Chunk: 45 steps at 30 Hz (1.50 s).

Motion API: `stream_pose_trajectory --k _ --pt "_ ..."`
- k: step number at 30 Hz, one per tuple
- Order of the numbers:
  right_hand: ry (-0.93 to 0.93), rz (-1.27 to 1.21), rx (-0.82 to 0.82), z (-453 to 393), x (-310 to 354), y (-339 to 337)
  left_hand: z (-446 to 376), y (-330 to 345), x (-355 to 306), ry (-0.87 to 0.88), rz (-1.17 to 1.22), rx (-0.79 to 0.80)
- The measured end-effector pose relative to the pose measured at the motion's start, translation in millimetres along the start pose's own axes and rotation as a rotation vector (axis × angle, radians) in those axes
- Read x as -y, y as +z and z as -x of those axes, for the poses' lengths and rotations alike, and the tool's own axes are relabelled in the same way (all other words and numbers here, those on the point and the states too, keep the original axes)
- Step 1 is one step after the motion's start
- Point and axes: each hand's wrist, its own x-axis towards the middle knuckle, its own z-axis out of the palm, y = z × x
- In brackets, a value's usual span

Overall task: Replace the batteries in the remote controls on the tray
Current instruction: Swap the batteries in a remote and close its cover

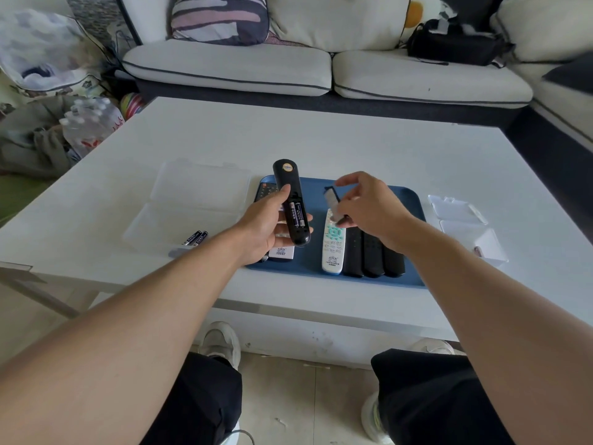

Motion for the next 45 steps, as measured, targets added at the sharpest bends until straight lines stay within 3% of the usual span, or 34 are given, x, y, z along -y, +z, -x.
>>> stream_pose_trajectory --k 2,5,14,20,34,45 --pt "0.012 -0.221 0.115 5.3 6.4 1.1 0.6 2.4 0.2 0.006 -0.005 0.014" --pt "-0.006 -0.332 0.189 11.1 7.7 4.8 3.0 5.1 -1.2 0.030 -0.009 0.053" --pt "-0.004 -0.334 0.228 14.1 -1.2 2.0 5.8 13.4 -1.5 0.106 -0.073 0.124" --pt "-0.123 -0.347 0.211 12.0 -0.4 -1.8 8.7 16.6 -1.7 0.004 -0.013 0.124" --pt "-0.222 -0.045 0.217 9.7 -6.4 -0.1 10.2 16.0 -3.0 -0.029 -0.027 0.145" --pt "-0.220 0.168 0.045 4.8 -12.1 -1.2 14.9 18.5 -3.9 -0.021 -0.057 0.175"
